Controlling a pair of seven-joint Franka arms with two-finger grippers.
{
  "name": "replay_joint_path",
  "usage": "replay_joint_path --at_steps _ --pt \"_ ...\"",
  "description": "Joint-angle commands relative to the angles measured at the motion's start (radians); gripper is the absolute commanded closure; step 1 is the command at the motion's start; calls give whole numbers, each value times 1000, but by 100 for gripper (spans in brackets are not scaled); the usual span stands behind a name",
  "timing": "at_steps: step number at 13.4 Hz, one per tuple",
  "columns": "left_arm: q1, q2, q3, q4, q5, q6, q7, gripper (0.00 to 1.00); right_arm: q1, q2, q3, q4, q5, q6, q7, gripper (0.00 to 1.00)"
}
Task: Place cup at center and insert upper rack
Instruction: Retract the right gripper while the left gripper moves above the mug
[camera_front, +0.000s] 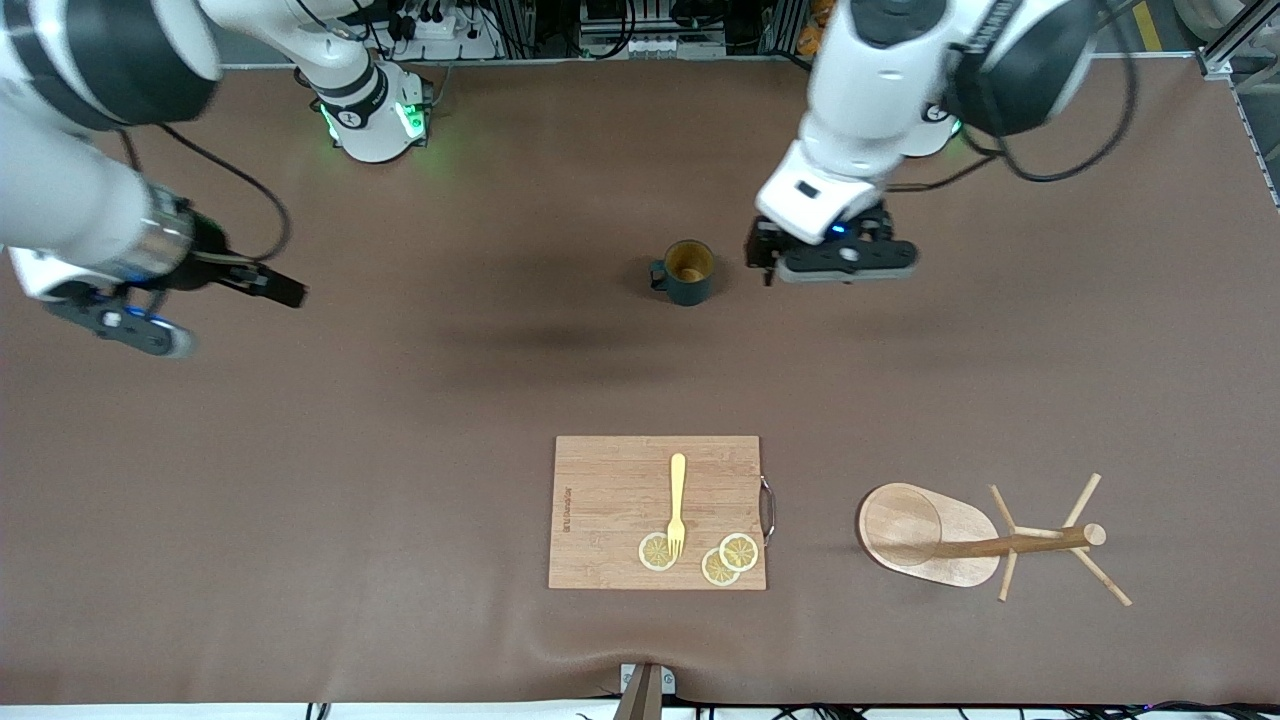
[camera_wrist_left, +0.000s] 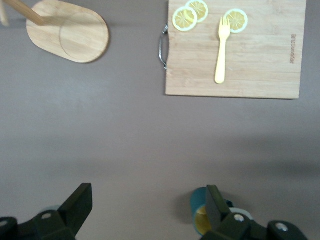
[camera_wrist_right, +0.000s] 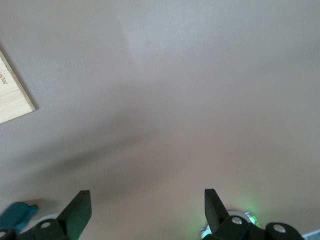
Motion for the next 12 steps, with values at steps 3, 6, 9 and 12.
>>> replay_joint_path --at_steps 3,6,9,12 --pt "-164 55 2 38 108 6 -237 0 -180 -194 77 -117 -23 12 -212 0" --pt "-284 130 4 92 199 5 -437 0 -221 -240 114 -140 -28 18 -213 0" --pt "-402 182 4 96 297 6 -624 0 -224 -237 110 -123 -27 44 -221 0" --pt "-500 261 4 121 403 5 -788 0 -225 -226 110 -102 -27 72 -221 0"
